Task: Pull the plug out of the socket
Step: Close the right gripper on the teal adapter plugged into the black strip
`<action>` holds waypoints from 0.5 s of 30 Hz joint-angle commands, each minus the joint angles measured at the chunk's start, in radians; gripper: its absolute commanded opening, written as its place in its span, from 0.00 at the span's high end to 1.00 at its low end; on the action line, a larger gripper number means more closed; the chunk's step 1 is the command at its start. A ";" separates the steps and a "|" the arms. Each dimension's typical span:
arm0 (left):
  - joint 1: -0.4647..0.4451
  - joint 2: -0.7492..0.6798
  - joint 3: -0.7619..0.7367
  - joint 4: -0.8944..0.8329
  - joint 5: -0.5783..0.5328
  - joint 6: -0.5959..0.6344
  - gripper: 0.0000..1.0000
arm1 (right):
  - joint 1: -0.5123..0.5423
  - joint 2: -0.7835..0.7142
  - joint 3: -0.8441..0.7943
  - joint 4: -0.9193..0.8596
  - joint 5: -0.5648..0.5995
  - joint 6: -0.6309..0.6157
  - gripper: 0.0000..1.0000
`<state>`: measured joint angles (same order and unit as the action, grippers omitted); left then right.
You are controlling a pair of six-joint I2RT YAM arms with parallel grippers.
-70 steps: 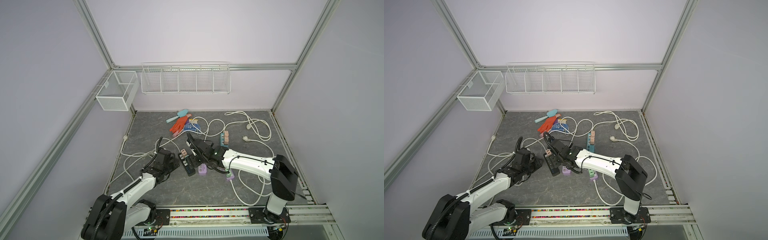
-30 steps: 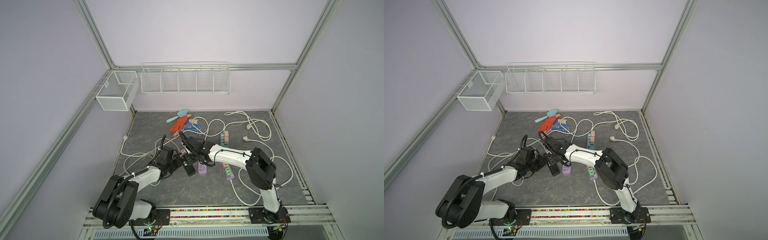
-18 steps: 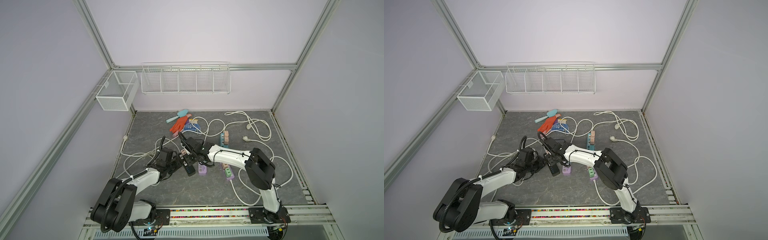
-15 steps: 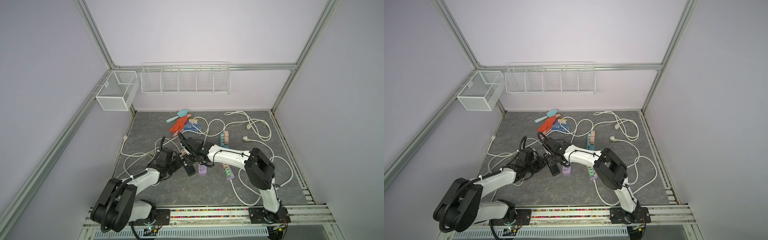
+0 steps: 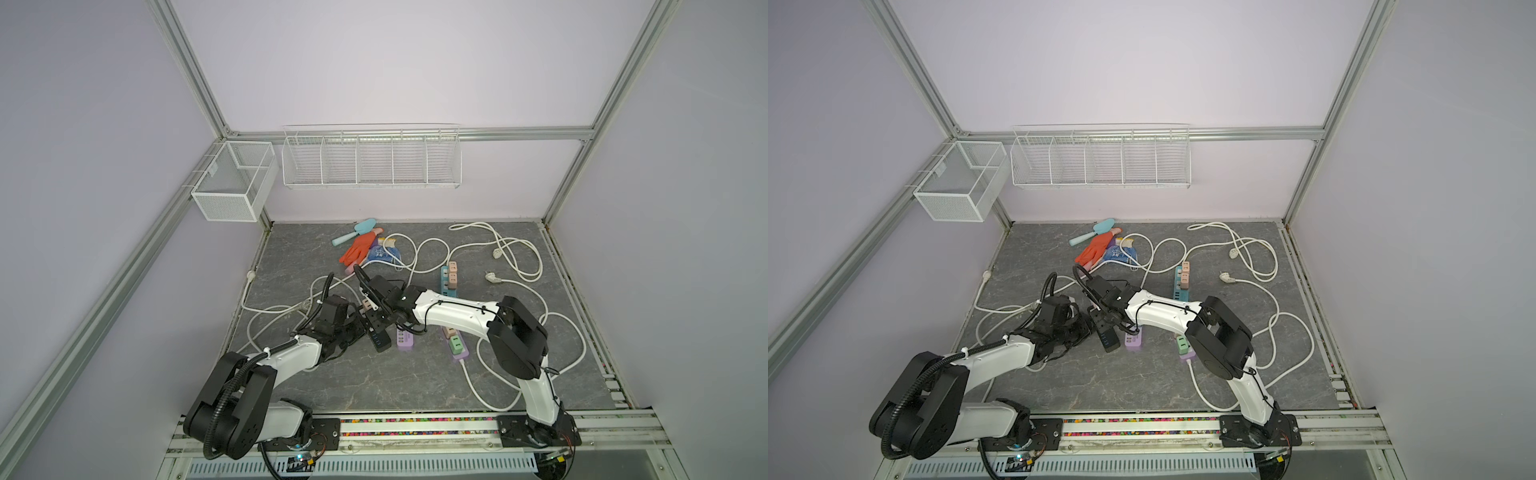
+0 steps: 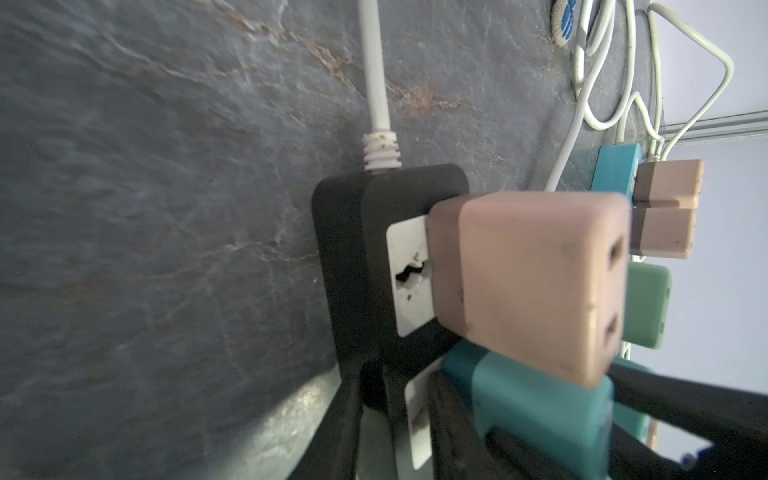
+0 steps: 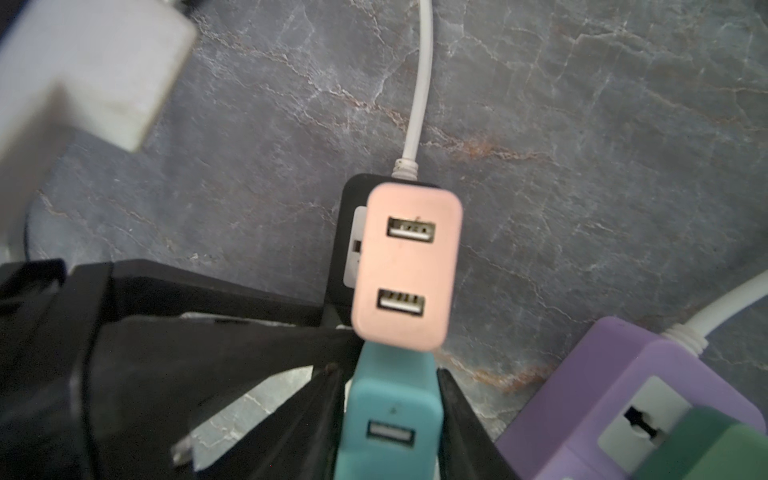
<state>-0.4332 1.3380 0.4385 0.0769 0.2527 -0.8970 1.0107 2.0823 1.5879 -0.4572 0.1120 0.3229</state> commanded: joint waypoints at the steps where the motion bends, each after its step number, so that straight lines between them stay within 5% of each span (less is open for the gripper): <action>1: -0.006 0.015 -0.023 -0.071 -0.051 0.003 0.73 | 0.008 0.030 0.021 -0.029 0.009 -0.016 0.64; 15: -0.021 0.067 -0.053 -0.048 -0.062 -0.020 0.78 | 0.020 0.016 0.025 -0.042 0.048 -0.022 0.72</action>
<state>-0.4408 1.3552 0.4335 0.1226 0.2432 -0.9085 1.0191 2.0872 1.5990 -0.4744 0.1661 0.3138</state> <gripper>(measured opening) 0.227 0.302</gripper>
